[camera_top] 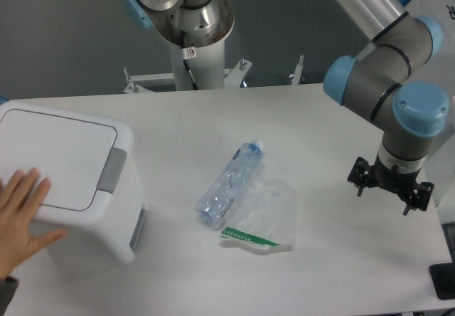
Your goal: Open the trash can
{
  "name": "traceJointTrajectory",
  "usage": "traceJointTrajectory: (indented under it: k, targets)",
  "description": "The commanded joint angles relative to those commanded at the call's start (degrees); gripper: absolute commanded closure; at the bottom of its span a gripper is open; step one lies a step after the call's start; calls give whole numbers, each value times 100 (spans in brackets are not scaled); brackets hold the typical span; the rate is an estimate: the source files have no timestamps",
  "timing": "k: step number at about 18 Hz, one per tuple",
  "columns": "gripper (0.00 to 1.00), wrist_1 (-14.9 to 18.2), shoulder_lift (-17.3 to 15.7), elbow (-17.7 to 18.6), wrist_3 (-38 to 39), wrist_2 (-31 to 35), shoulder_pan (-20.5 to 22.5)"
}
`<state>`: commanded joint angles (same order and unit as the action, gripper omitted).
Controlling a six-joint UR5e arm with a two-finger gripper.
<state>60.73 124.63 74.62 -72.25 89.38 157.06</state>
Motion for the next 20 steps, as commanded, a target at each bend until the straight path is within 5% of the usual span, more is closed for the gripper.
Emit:
traceJointTrajectory:
  k: [20]
  targets:
    - [0, -492, -70, 404, 289, -158, -61]
